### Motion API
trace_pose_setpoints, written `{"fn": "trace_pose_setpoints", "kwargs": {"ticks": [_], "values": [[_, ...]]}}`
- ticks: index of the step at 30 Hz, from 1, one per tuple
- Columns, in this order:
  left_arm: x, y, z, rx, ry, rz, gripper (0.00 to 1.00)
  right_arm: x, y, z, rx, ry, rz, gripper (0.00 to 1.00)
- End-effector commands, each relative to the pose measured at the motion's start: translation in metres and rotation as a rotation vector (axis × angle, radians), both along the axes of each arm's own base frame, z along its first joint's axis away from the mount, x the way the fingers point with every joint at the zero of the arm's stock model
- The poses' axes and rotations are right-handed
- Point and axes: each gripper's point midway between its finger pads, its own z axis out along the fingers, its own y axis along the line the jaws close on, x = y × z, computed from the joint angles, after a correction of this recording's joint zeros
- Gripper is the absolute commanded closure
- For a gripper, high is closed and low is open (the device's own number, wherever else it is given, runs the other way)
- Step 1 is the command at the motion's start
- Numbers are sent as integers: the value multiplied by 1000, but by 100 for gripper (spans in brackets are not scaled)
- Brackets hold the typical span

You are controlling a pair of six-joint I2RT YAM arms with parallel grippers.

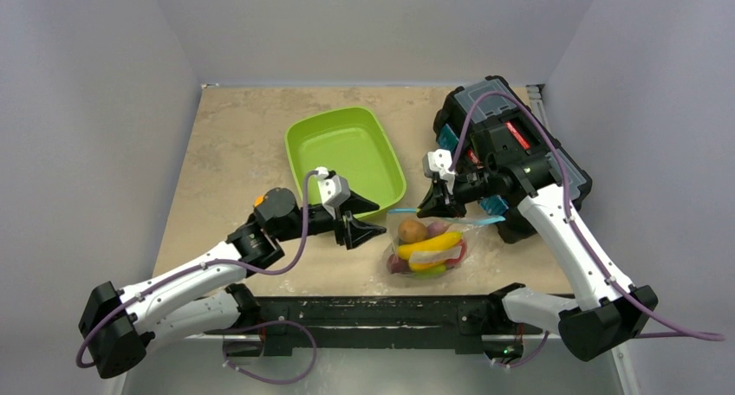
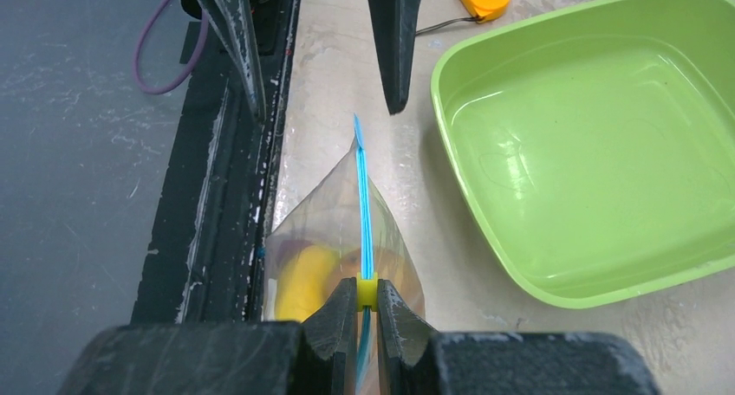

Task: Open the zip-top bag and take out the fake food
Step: Unzip the zipper food storage bag at the center of the board.

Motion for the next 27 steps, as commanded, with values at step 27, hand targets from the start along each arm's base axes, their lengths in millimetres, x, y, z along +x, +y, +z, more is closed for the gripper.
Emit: {"fn": "trace_pose_setpoints", "kwargs": {"ticks": [27], "values": [[12,-46,24,30,-30,-164,75,-2,1,11,28,-31,18,100]]}}
